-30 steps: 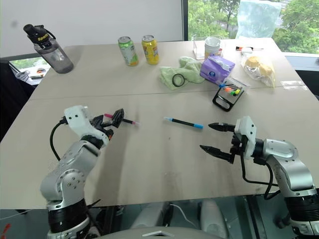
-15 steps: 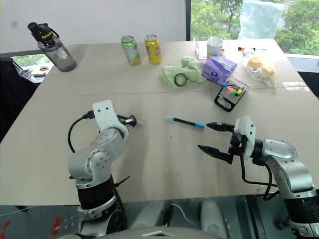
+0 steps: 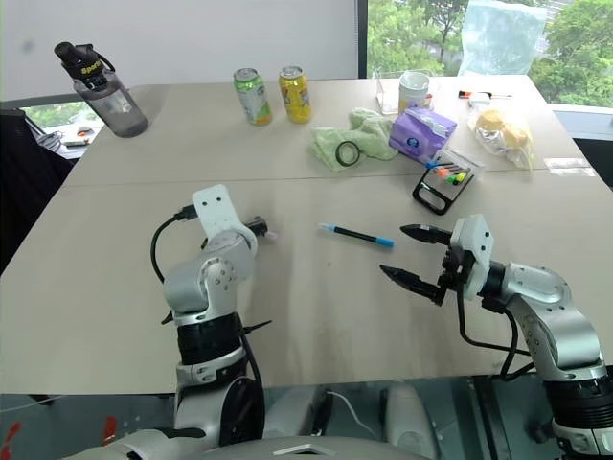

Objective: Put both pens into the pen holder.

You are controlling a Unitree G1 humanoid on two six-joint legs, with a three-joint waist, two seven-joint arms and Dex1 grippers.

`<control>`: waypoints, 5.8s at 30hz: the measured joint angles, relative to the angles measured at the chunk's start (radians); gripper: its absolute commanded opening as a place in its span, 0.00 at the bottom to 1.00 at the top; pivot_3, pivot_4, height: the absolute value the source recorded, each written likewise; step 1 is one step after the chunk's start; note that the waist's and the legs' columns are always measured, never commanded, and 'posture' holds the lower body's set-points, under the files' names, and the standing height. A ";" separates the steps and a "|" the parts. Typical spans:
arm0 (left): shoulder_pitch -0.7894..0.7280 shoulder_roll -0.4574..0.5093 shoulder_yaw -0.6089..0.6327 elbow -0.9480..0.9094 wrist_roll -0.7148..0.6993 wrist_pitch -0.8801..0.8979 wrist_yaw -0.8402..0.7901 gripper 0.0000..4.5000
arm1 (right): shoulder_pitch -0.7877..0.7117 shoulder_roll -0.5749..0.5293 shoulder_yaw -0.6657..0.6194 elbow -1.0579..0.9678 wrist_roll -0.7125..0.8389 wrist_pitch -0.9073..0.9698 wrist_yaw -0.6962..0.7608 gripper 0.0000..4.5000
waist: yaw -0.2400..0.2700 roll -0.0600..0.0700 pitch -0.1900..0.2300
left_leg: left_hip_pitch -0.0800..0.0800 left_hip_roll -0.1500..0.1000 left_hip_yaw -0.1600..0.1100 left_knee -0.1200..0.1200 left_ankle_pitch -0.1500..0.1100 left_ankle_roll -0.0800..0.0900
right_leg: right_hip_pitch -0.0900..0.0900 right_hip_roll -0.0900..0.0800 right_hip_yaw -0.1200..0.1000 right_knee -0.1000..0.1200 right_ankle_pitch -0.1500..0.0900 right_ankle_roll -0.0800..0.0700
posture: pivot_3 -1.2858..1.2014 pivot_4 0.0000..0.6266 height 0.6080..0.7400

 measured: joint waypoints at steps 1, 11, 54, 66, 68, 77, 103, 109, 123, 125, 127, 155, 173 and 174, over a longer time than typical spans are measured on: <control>-0.004 0.000 0.000 0.004 0.007 0.007 0.000 1.00 | 0.000 0.001 0.000 0.000 0.000 0.000 -0.004 0.97 | 0.000 0.000 0.000 | 0.000 0.000 0.000 0.000 0.000 0.000 | 0.000 0.000 0.000 0.000 0.000 0.000 | 0.52 0.24 1.00; -0.020 -0.013 0.029 0.003 0.045 0.070 0.004 0.18 | 0.018 0.008 0.000 0.000 -0.012 -0.014 -0.024 1.00 | -0.036 0.001 -0.001 | 0.004 0.001 0.004 -0.002 0.000 0.000 | 0.000 0.002 0.007 0.003 0.000 0.000 | 0.52 0.24 1.00; 0.375 0.467 -0.396 -0.191 -0.318 -0.797 -1.326 0.01 | -0.121 0.208 -0.001 -0.156 0.324 0.450 -0.365 1.00 | -0.008 -0.004 0.007 | 0.003 0.002 0.001 -0.004 -0.002 0.000 | -0.003 0.004 0.013 0.000 0.000 0.000 | 0.52 0.24 1.00; 0.384 0.465 -0.435 -0.190 -0.315 -0.809 -1.333 0.00 | -0.181 0.239 -0.001 -0.167 0.411 0.526 -0.438 0.39 | -0.021 -0.004 0.007 | -0.001 0.001 0.001 -0.004 -0.002 0.000 | -0.008 0.004 0.013 0.001 0.000 0.000 | 0.52 0.24 1.00; 0.384 0.469 -0.435 -0.186 -0.310 -0.813 -1.333 0.00 | -0.181 0.234 -0.004 -0.167 0.418 0.528 -0.440 0.15 | -0.023 -0.004 0.007 | -0.002 0.001 0.001 -0.004 -0.002 0.000 | -0.008 0.004 0.013 0.001 0.000 0.000 | 0.52 0.24 1.00; 0.381 0.469 -0.435 -0.173 -0.307 -0.797 -1.298 0.70 | -0.167 0.202 -0.002 -0.198 0.417 0.497 -0.428 0.03 | -0.026 -0.004 0.007 | -0.002 0.001 0.001 -0.004 -0.002 0.000 | -0.008 0.004 0.013 0.001 0.000 0.000 | 0.52 0.24 1.00; 0.225 0.512 -0.289 -0.135 -0.367 -0.648 -1.197 0.70 | -0.350 -0.008 0.070 0.274 -0.573 -0.634 -0.362 0.03 | -0.029 -0.004 0.007 | -0.003 0.002 0.007 -0.003 -0.002 0.000 | -0.013 0.005 0.015 0.006 0.000 0.000 | 0.52 0.24 1.00; 0.221 0.513 -0.303 -0.155 -0.367 -0.632 -1.200 0.70 | -0.350 -0.009 0.079 0.332 -0.621 -0.694 -0.371 0.03 | -0.029 -0.004 0.008 | -0.003 0.002 0.007 -0.003 -0.002 0.000 | -0.013 0.005 0.016 0.006 0.000 0.000 | 0.52 0.24 1.00; 0.234 0.523 -0.324 -0.174 -0.365 -0.636 -1.210 0.71 | -0.456 0.026 0.087 0.539 -0.689 -0.714 -0.432 0.41 | -0.030 -0.004 0.007 | -0.003 0.002 0.008 -0.002 -0.002 0.000 | -0.013 0.005 0.017 0.006 0.000 0.000 | 0.52 0.24 1.00; 0.234 0.523 -0.326 -0.174 -0.364 -0.637 -1.210 0.71 | -0.480 0.029 0.087 0.571 -0.690 -0.714 -0.434 0.65 | -0.030 -0.004 0.008 | -0.003 0.002 0.008 -0.002 -0.002 0.000 | -0.013 0.005 0.016 0.006 0.000 0.000 | 0.52 0.24 1.00; 0.234 0.522 -0.327 -0.174 -0.363 -0.639 -1.210 0.71 | -0.496 0.032 0.087 0.596 -0.693 -0.715 -0.445 0.84 | -0.030 -0.004 0.008 | -0.003 0.002 0.008 -0.002 -0.002 0.000 | -0.013 0.005 0.016 0.006 0.000 0.000 | 0.52 0.24 1.00; 0.491 0.585 -0.219 -0.138 -0.334 -0.605 -1.112 0.71 | -0.312 0.040 0.180 0.099 -0.170 0.112 -0.143 0.99 | -0.026 -0.004 0.008 | -0.003 0.002 0.006 -0.002 -0.002 0.000 | -0.013 0.004 0.016 0.006 0.000 0.000 | 0.52 0.24 1.00; 0.487 0.707 -0.157 -0.256 -0.497 -0.549 -1.280 0.71 | -0.400 0.150 0.313 0.368 -0.292 0.194 -0.129 0.83 | -0.029 -0.004 0.008 | -0.003 0.002 0.006 -0.002 -0.002 0.000 | -0.014 0.004 0.016 0.006 0.000 0.000 | 0.52 0.24 1.00; 0.492 0.717 -0.156 -0.261 -0.505 -0.552 -1.297 0.71 | -0.402 0.151 0.315 0.372 -0.298 0.192 -0.125 0.69 | -0.029 -0.003 0.008 | -0.003 0.002 0.006 -0.002 -0.002 0.000 | -0.014 0.004 0.016 0.006 0.000 0.000 | 0.52 0.24 1.00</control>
